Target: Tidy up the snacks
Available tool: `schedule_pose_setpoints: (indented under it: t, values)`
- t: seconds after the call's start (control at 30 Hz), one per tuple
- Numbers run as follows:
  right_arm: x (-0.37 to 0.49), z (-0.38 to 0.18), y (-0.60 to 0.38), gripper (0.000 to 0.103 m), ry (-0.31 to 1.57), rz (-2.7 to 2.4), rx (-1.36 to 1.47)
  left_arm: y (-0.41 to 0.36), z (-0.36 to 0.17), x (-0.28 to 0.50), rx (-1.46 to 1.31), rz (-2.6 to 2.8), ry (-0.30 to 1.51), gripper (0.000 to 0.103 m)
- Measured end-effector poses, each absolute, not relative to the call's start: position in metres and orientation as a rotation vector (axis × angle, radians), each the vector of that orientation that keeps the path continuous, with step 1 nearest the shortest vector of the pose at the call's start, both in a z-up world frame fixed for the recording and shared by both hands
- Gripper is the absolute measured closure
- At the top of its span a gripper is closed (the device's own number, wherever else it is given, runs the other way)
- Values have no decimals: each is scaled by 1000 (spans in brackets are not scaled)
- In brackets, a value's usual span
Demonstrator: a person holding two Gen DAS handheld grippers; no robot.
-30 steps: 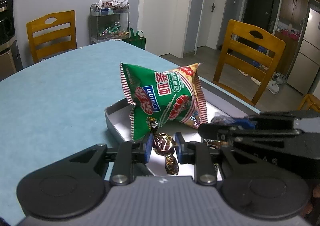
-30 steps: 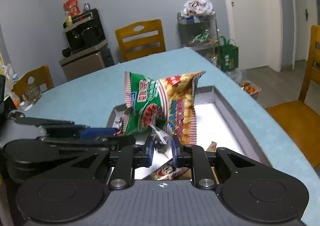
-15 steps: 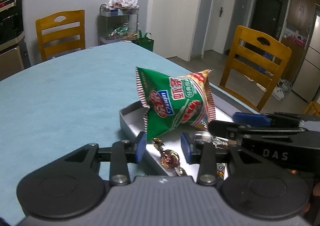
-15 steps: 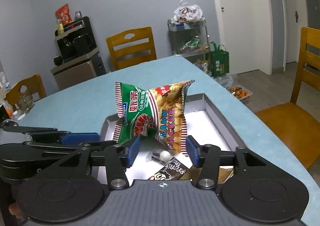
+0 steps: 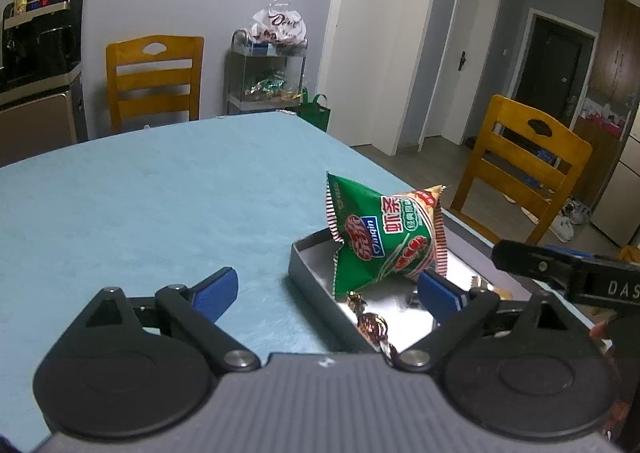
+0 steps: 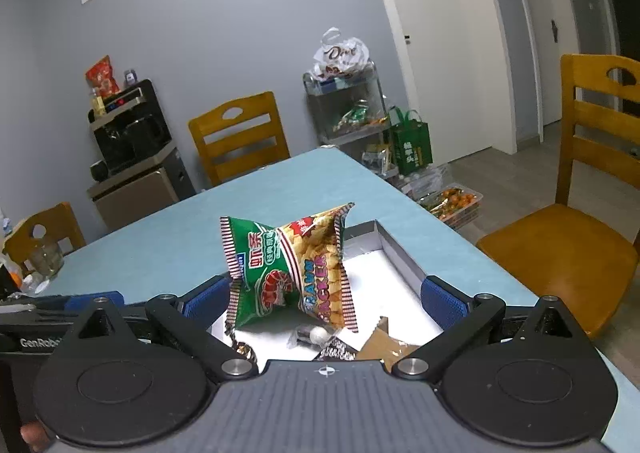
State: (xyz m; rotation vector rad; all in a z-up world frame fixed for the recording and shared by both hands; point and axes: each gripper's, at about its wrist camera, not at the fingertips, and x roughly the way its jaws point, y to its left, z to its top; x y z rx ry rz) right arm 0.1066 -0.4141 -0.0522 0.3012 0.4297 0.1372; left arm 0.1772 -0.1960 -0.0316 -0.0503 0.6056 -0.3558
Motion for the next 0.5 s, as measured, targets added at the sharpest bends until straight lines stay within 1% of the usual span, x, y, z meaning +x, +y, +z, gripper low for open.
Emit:
schedule_pose_setpoints:
  t: [0.1, 0.33, 0.5]
  values:
    - [91, -49, -413, 0, 419, 118, 277, -188, -32, 161, -17, -378, 600, 4]
    - [36, -52, -401, 0, 376, 18, 186, -172, -47, 109, 174, -387, 573, 4]
    - [-11, -62, -385, 0, 361, -42, 175, -166, -63, 80, 186, -455, 593, 3]
